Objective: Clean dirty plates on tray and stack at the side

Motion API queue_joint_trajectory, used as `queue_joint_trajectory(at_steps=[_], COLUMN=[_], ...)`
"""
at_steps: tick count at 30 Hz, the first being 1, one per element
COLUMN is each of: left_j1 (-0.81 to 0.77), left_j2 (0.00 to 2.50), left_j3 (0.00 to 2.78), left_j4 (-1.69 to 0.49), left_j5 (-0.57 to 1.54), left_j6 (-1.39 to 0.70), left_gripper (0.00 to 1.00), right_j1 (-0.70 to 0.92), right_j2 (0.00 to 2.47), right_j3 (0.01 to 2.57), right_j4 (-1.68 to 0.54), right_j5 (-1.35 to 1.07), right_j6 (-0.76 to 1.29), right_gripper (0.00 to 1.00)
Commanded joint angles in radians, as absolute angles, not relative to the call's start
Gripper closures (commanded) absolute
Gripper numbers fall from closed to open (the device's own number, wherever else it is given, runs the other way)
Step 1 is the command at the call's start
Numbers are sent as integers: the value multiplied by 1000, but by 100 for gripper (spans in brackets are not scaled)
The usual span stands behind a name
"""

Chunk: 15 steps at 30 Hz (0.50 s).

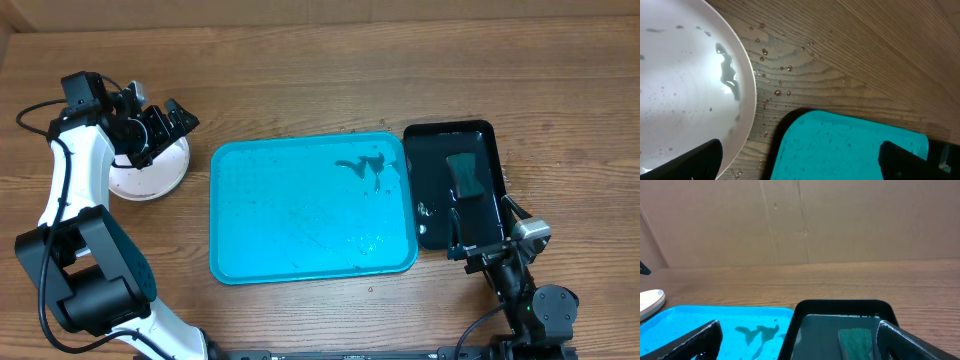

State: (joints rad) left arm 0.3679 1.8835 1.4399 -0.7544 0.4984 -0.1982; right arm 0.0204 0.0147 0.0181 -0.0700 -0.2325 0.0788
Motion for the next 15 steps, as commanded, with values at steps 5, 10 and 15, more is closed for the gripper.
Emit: queue_joint_trajectory(at_steps=[5, 10, 15], left_j1=[366, 366, 366], left_j2=[1889, 1889, 1889], left_j3=[1456, 1456, 1456], left_j4=[-754, -754, -754], left_j5=[513, 513, 513], left_j6=[-172, -172, -172], left_gripper=[0, 0, 0], right_j1=[24, 24, 24], right_j2=[3, 3, 3], right_j3=[8, 8, 8], right_j4=[-62, -62, -83], right_j5=[-237, -189, -12], right_j6=[86, 67, 71], right_gripper=[0, 0, 0])
